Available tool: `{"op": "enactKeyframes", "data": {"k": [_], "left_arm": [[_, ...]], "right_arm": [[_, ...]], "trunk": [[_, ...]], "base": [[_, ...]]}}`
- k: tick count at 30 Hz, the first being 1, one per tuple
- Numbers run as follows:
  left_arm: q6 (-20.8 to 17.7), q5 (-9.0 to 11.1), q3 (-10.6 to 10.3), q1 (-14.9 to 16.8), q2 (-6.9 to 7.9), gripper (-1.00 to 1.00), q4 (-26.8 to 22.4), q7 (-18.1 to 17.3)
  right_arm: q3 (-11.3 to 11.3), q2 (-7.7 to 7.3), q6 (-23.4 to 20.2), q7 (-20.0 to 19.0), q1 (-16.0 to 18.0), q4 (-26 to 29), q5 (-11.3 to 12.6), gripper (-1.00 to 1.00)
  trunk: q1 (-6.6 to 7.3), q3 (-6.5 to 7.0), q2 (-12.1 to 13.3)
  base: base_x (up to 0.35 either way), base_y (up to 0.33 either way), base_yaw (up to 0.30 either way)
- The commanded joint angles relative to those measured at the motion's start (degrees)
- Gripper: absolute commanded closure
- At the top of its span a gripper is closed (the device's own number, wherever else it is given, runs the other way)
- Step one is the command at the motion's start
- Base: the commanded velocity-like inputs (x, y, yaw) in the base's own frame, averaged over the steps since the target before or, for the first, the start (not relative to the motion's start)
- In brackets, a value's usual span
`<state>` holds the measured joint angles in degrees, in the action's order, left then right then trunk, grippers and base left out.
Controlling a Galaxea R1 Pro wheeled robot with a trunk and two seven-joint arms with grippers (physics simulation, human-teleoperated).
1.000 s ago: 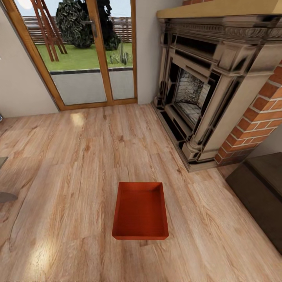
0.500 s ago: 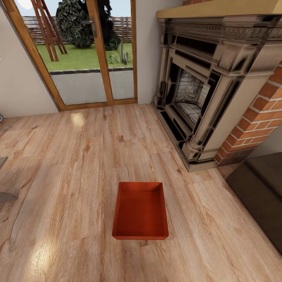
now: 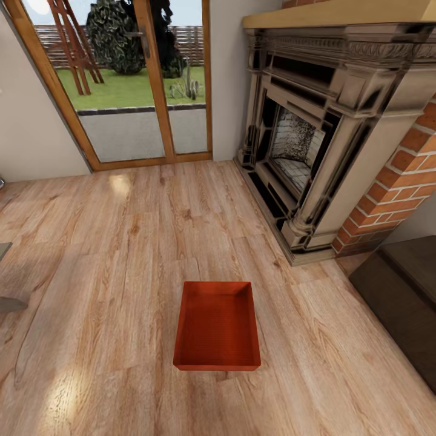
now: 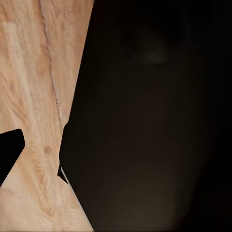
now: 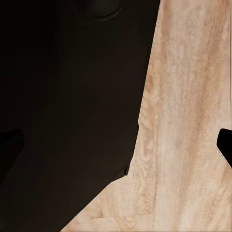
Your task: Move the two storage containers from the living room to the garage. In the garage, place one container on the floor and stack the other container on top of it (either order is fine).
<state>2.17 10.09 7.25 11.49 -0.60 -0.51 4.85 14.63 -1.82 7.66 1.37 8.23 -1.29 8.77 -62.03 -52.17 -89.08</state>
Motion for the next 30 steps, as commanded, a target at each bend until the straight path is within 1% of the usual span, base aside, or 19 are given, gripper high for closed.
{"op": "enactKeyframes", "data": {"k": [1, 3, 7, 9, 10, 11, 12, 13, 15, 17, 18, 19, 22, 24, 26, 27, 28, 29, 30], "left_arm": [[0.3, 0.0, 0.4, 0.0, 0.08, -1.0, -0.3, 0.1], [-0.1, -0.3, 0.3, 0.0, 0.3, -1.0, -0.9, 0.2], [-1.0, -0.2, 0.3, 0.0, 1.45, -1.0, -2.2, 0.2], [-1.6, -0.2, 0.4, 0.1, 1.78, -1.0, -2.9, 0.4], [-4.8, -0.2, 0.4, 0.1, 1.82, -1.0, -20.1, 0.4], [-6.8, -0.2, 0.4, 0.1, 1.84, -1.0, -22.6, 0.4], [-9.8, -0.3, 0.4, 0.1, 1.74, -1.0, -26.6, 0.4], [-11.3, -0.3, 0.4, 0.1, 1.65, -1.0, -28.9, 0.4], [-12.7, -0.4, 0.4, 0.2, 1.53, -1.0, -31.5, 0.4], [-13.9, -0.3, 0.3, 0.5, 1.38, -1.0, -32.7, 0.4], [-14.2, -0.3, 0.3, 0.5, 1.33, -1.0, -32.7, 0.4], [-16.5, -0.4, 0.3, 0.7, 1.25, -1.0, -32.6, 0.4], [-21.9, -0.5, 0.2, 2.2, 1.15, -1.0, -33.4, 0.4], [-24.6, -0.6, 0.2, 4.3, 1.08, -1.0, -33.5, 0.4], [-25.5, -0.7, 0.2, 5.9, 1.06, -1.0, -33.4, 0.4], [-26.1, -0.6, 0.2, 8.3, 1.05, -1.0, -33.1, 0.4], [-26.4, -0.6, 0.2, 10.0, 1.01, -1.0, -33.0, 0.4], [-26.5, -0.6, 0.2, 10.9, 0.98, -1.0, -32.9, 0.4], [-26.7, -0.6, 0.2, 12.4, 0.94, -1.0, -32.9, 0.4]], "right_arm": [[0.5, -0.18, 0.2, -0.1, 0.0, 0.2, 0.5, -1.0], [0.5, -0.44, -0.4, -0.2, 0.0, 0.8, 0.5, -1.0], [0.3, -0.71, -1.7, 0.0, -0.1, 2.1, 0.7, -1.0], [0.1, -0.74, -2.3, 0.1, -0.1, 2.8, 0.8, -1.0], [0.1, -0.76, -14.0, 0.2, 0.0, 20.7, 0.8, -1.0], [0.0, -0.75, -15.4, 0.2, 0.2, 22.3, 0.8, -1.0], [-0.1, -0.74, -16.7, 0.2, 0.9, 24.0, 0.8, -1.0], [-0.1, -0.7, -17.3, 0.2, 1.7, 24.6, 0.8, -1.0], [-0.1, -0.66, -18.1, 0.2, 3.6, 25.1, 0.9, -1.0], [-0.1, -0.65, -18.9, 0.2, 6.4, 25.2, 0.9, -1.0], [-0.1, -0.65, -19.2, 0.2, 7.1, 25.3, 0.9, -1.0], [-0.1, -0.69, -21.2, 0.1, 10.1, 25.5, 1.0, -1.0], [-0.1, -0.64, -26.4, 0.1, 15.2, 25.7, 1.1, -1.0], [-0.1, -0.64, -28.7, 0.2, 18.1, 25.7, 1.1, -1.0], [-0.1, -0.6, -29.7, 0.2, 20.0, 25.7, 1.2, -1.0], [-0.1, -0.47, -30.2, 0.3, 22.5, 25.7, 1.2, -1.0], [-0.2, -0.32, -30.5, 0.3, 24.2, 25.7, 1.3, -1.0], [-0.2, -0.26, -30.6, 0.3, 24.9, 25.6, 1.3, -1.0], [-0.2, -0.13, -30.7, 0.3, 26.4, 25.6, 1.3, -1.0]], "trunk": [[0.0, -0.03, 0.0], [0.0, -0.03, 0.0], [0.0, -0.03, 0.0], [0.0, -0.03, 0.0], [0.0, -0.03, 0.0], [0.0, -0.03, 0.0], [0.0, -0.03, 0.0], [0.0, -0.03, 0.0], [0.0, -0.03, 0.0], [0.0, -0.03, 0.0], [0.0, -0.03, 0.0], [0.0, -0.03, 0.0], [0.0, -0.03, 0.0], [0.0, -0.03, 0.0], [0.0, -0.03, 0.0], [0.0, -0.03, 0.0], [0.0, -0.03, 0.0], [0.0, -0.03, 0.0], [0.0, -0.03, 0.0]], "base": [[0.0, 0.0, 0.0], [0.0, 0.0, 0.0], [0.0, 0.0, 0.0], [0.0, 0.0, 0.0], [0.0, 0.0, 0.0], [0.0, 0.0, 0.0], [0.0, 0.0, 0.0], [0.0, 0.0, 0.0], [0.0, 0.0, 0.0], [0.0, 0.0, 0.0], [0.0, 0.0, 0.0], [0.0, 0.0, 0.0], [0.0, 0.0, 0.0], [0.0, 0.0, 0.0], [0.0, 0.0, 0.0], [0.0, 0.0, 0.0], [0.0, 0.0, 0.0], [0.0, 0.0, 0.0], [0.0, 0.0, 0.0]]}}
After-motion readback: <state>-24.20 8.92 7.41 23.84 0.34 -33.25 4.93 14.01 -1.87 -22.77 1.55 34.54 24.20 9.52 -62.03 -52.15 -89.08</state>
